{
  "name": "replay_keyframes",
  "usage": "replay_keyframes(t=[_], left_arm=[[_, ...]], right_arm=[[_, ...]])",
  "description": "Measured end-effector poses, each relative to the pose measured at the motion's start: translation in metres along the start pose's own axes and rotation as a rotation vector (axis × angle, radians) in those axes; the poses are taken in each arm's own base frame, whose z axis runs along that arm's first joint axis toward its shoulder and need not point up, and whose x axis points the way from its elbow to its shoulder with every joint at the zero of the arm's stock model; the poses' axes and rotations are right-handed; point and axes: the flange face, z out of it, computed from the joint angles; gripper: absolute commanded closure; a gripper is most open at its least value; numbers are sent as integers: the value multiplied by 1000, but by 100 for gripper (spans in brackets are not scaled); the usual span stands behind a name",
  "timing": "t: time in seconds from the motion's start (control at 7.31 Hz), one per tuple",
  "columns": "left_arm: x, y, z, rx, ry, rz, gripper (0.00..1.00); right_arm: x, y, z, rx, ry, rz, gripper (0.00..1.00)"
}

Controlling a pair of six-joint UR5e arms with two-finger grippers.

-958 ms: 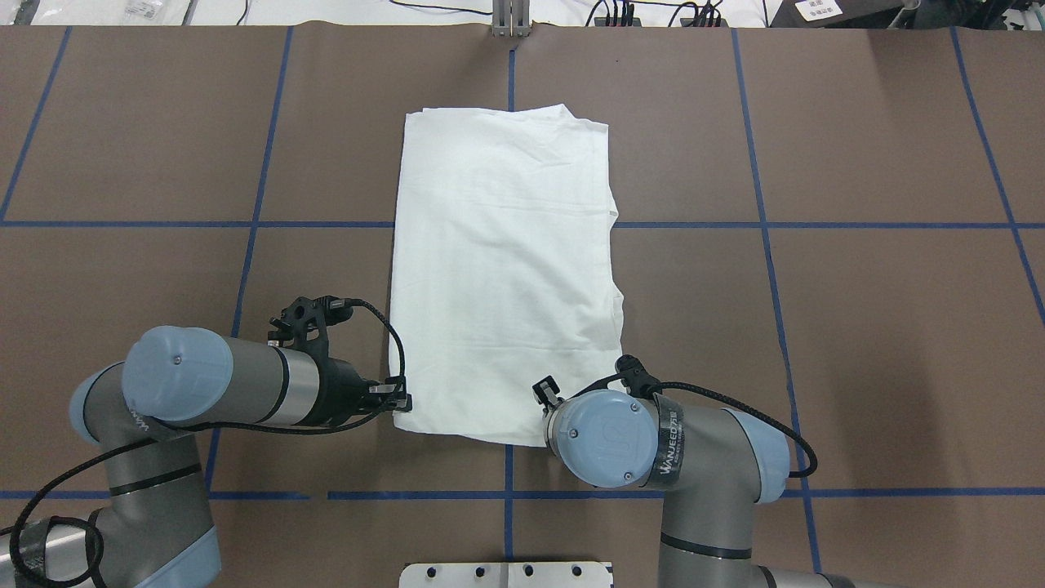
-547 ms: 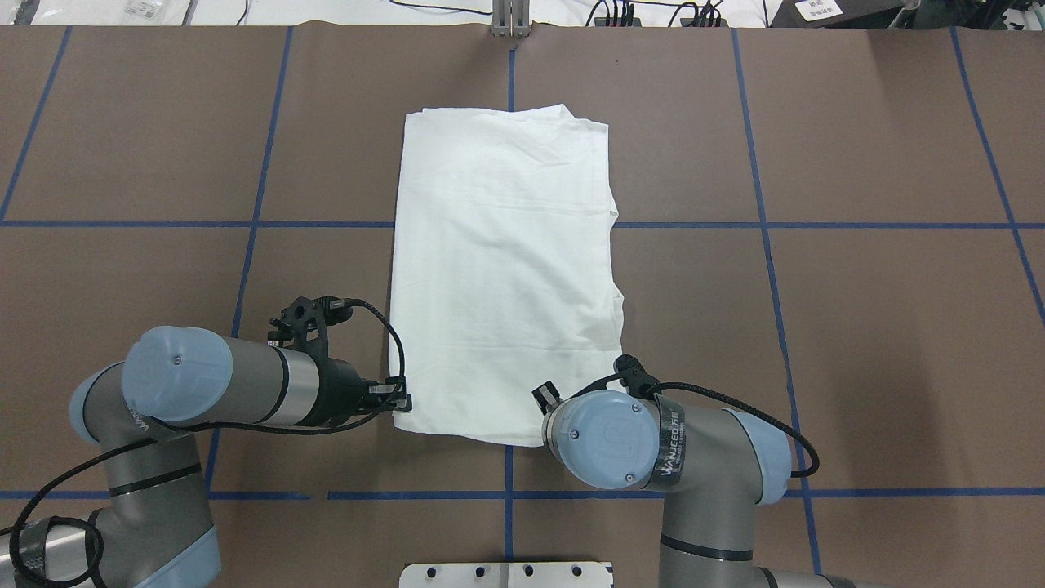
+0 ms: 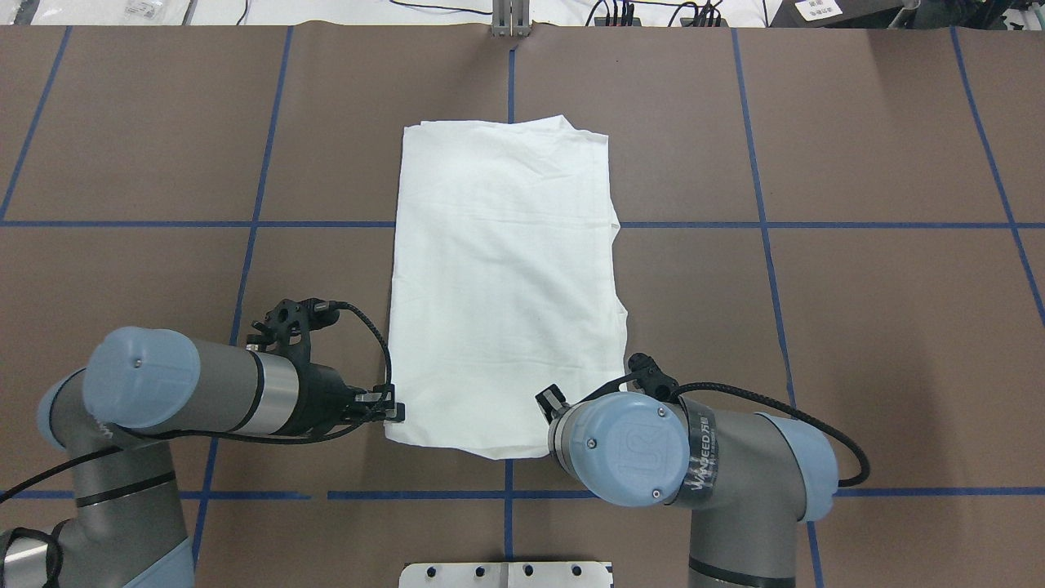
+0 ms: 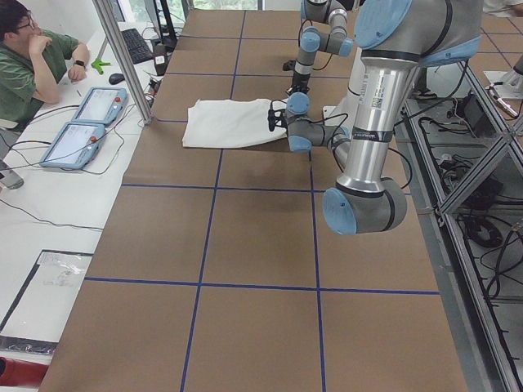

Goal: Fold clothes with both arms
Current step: 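Lift the near edge with both grippers and fold it toward the far edge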

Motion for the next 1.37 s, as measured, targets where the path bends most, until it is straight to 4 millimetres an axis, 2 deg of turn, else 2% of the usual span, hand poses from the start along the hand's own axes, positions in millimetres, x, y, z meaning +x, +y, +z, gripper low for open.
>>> replay_keyframes(t=[0.27, 0.41, 0.55, 0.68, 0.96, 1.23, 1.37], left_arm=[[35, 24, -60, -41, 1, 0, 100], [53, 33, -82, -65, -11, -5, 100], [64, 35, -86, -85, -29, -10, 100], [69, 27, -80, -81, -48, -16, 100], [76, -21, -74, -6, -71, -11, 100], [86, -82, -77, 81, -126, 27, 100], [89, -112, -74, 112, -165, 42, 100]], right_arm=[[16, 7, -73, -33, 3, -21, 100], [19, 8, -97, -40, 5, -38, 100], [18, 8, -104, -27, 6, -87, 100], [13, 5, -102, 4, -6, -160, 100], [-15, -20, -104, 88, -58, -303, 100], [-70, -48, -98, 177, -79, -384, 100], [-100, -58, -87, 212, -79, -406, 100]])
